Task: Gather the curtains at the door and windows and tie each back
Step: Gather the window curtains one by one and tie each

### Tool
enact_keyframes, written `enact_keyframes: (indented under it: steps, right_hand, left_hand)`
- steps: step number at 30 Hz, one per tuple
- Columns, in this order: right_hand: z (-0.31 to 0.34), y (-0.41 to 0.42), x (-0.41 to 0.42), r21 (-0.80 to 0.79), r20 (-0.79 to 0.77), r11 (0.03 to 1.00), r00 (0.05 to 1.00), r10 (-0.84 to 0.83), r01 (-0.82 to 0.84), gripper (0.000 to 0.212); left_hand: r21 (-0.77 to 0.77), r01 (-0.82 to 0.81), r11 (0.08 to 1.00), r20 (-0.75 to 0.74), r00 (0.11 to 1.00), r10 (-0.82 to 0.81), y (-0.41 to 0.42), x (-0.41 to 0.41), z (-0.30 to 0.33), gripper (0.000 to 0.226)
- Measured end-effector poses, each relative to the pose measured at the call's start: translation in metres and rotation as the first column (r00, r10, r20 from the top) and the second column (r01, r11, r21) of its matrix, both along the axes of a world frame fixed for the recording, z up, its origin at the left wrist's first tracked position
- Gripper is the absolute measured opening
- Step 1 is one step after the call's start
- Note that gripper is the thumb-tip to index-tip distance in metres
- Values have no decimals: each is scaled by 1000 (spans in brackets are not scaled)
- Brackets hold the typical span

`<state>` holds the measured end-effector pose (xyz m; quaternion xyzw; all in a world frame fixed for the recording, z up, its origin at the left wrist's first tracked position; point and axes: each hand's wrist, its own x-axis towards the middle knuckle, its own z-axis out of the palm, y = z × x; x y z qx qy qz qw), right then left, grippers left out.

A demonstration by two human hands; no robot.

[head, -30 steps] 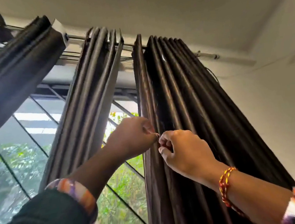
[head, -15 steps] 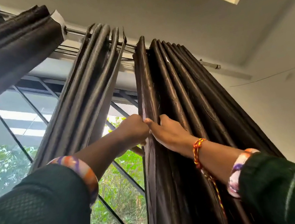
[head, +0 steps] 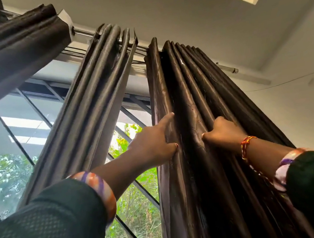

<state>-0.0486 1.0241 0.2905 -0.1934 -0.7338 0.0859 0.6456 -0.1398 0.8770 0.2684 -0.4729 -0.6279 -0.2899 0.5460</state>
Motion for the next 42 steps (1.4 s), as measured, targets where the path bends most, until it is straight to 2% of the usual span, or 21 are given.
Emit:
enact_keyframes:
  steps: [3,4,6,8,10,13,15,18,20,22,25,28,29,31,33,34,36,38,39,40,42]
  right_hand:
    - [3,-3,-15,-11,-42,950,949,312,-312,48]
    - [2,-7,-20,4,-42,908,907,419,-420,39]
    - [-1,-24,-24,37,-8,774,774,633,-632,13]
    - [-4,-39,-22,25,93,677,676,731,-736,26]
    - [0,-36,-20,5,203,662,649,733,-750,21]
    - [5,-25,-12,-6,278,698,670,689,-716,20]
    - [7,-16,-9,17,279,719,694,664,-695,26]
    - [5,-8,-5,69,229,758,749,621,-649,25]
    - [5,-2,-4,203,134,843,867,479,-498,19]
    - [3,0,-3,333,-13,912,966,258,-239,28]
    - [-7,-9,-1,521,-188,853,972,138,-20,39]
    - [-15,-27,-9,661,-286,733,957,49,160,42]
    - [-16,-35,-14,683,-247,719,967,61,129,42]
    - [-19,-55,-28,702,-73,705,975,212,-101,43]
    - [-23,-76,-44,656,80,665,910,407,-355,44]
    - [-26,-88,-50,618,133,655,879,458,-435,44]
    - [-29,-106,-61,515,237,638,810,536,-573,44]
    - [-31,-122,-72,332,364,525,620,695,-783,48]
    - [-31,-133,-82,249,381,453,517,767,-856,60]
    - [-28,-142,-93,178,369,423,458,808,-889,79]
    - [-29,-166,-115,81,354,447,445,823,-891,133]
  left_hand:
    - [18,72,997,57,996,-73,8,7,5,42]
    - [29,160,987,145,976,-163,11,9,8,46]
    - [108,322,941,330,881,-339,18,14,18,66]
    - [231,303,925,339,866,-368,23,13,29,72]
    - [314,221,924,295,902,-316,25,10,36,62]
    - [289,127,949,232,952,-198,25,10,36,39]
    - [260,16,966,172,983,-63,28,10,33,27]
    - [219,-114,969,29,993,110,31,16,26,39]
    - [302,-298,905,-129,928,349,26,22,24,42]
    - [436,-410,801,-219,815,536,12,28,26,41]
    - [561,-498,661,-132,735,665,-18,29,37,45]
    - [568,-576,587,67,744,665,-51,26,41,75]
    - [535,-601,594,156,761,630,-61,25,41,91]
    - [459,-622,634,325,782,532,-79,22,39,116]
    - [418,-616,667,433,781,450,-94,11,37,129]
    - [410,-604,684,459,784,418,-102,5,36,129]
    - [393,-570,722,449,804,391,-112,-5,32,105]
    - [364,-523,770,412,832,371,-118,-13,30,70]
    - [369,-478,798,412,853,321,-121,-17,30,55]
    - [377,-427,822,425,868,256,-125,-21,32,41]
    - [402,-320,858,429,894,132,-141,-30,35,20]
